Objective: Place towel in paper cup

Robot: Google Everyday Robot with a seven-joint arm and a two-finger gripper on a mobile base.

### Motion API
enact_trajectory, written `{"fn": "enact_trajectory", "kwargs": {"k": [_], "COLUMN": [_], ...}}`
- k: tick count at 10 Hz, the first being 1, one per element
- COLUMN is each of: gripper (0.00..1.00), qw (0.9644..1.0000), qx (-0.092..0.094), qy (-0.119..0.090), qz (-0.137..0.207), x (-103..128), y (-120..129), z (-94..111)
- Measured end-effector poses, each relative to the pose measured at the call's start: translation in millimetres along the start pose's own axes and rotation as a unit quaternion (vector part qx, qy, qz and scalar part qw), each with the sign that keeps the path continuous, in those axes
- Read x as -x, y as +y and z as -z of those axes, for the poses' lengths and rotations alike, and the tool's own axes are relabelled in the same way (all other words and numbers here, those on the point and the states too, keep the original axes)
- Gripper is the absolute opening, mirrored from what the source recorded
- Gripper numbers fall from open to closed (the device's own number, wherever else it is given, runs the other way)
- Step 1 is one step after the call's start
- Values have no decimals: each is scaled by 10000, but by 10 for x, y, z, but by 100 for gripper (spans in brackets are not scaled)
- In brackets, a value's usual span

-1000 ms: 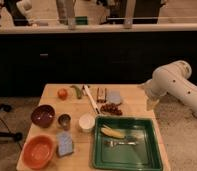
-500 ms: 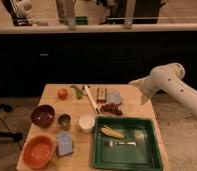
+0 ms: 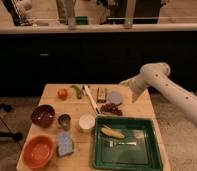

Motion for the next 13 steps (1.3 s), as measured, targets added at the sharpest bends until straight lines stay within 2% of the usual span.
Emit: {"fn": "enact_trajectory", "kwargs": {"k": [5,13], "gripper": [80,80], "qw": [9995,9977], "qx": [35,49], "qy": [-269,-374], "qz": [-148,-569], "x": [225,102], "y": [-177,-225], "z": [-566,-835]}}
